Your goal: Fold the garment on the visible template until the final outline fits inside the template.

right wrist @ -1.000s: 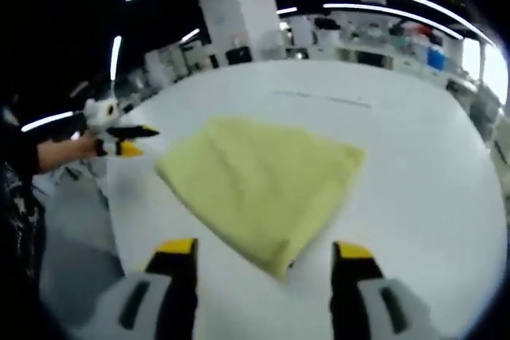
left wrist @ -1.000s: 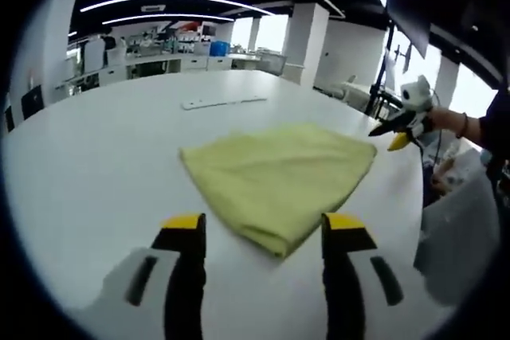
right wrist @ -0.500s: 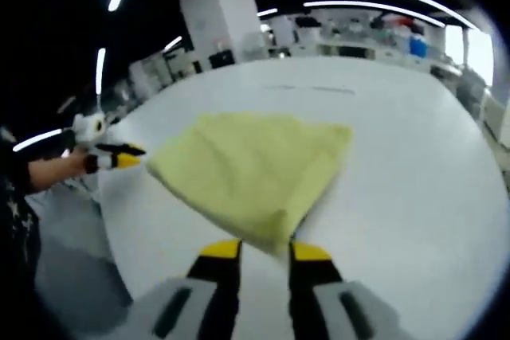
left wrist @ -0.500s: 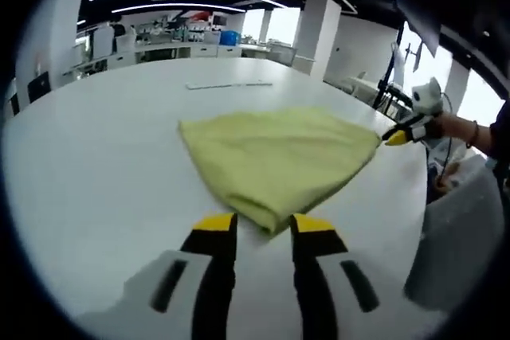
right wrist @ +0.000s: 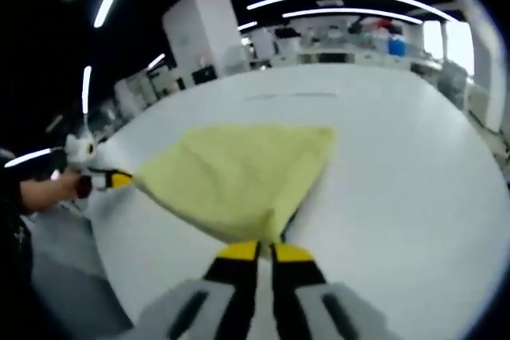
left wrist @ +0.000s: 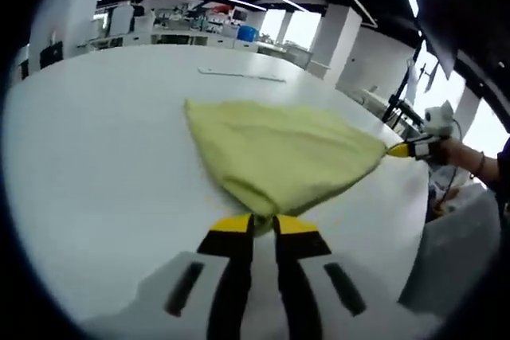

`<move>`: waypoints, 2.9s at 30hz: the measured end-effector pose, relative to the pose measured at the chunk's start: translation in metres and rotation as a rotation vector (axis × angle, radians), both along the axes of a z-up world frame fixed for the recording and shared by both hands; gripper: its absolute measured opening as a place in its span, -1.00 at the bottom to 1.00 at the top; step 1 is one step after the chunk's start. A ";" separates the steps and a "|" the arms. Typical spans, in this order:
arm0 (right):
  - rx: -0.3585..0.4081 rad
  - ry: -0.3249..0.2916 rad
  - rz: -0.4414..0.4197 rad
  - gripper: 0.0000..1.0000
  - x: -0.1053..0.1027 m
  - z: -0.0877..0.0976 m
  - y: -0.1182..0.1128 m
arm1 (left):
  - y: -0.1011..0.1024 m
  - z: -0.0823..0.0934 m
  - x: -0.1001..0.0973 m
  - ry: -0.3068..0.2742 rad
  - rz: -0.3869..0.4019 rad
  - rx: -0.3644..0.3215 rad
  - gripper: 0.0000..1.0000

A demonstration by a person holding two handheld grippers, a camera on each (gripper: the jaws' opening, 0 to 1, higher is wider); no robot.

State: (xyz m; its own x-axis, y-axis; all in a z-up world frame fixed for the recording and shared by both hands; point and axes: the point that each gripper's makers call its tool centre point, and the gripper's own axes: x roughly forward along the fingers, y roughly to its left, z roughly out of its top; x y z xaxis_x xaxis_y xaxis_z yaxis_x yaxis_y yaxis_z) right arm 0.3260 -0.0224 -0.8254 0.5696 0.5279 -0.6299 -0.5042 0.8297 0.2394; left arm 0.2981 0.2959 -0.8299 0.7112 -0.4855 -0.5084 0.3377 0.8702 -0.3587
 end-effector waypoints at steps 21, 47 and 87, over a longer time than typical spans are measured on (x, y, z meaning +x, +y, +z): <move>-0.092 -0.048 0.025 -1.00 0.006 0.001 -0.013 | 0.010 0.002 0.000 -0.004 -0.053 0.052 -1.00; -0.174 -0.032 0.078 -1.00 -0.011 -0.004 -0.023 | 0.015 -0.001 -0.023 0.011 -0.151 0.164 -1.00; -0.180 -0.011 0.070 -1.00 -0.030 -0.008 -0.023 | 0.018 -0.009 -0.041 0.076 -0.086 0.171 -0.83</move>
State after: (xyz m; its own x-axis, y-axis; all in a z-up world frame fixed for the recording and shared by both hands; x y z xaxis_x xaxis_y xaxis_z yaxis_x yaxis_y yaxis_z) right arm 0.2963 -0.0452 -0.8338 0.5423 0.4460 -0.7120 -0.5642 0.8213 0.0847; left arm 0.2572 0.3144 -0.8391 0.6274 -0.4448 -0.6392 0.3906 0.8898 -0.2358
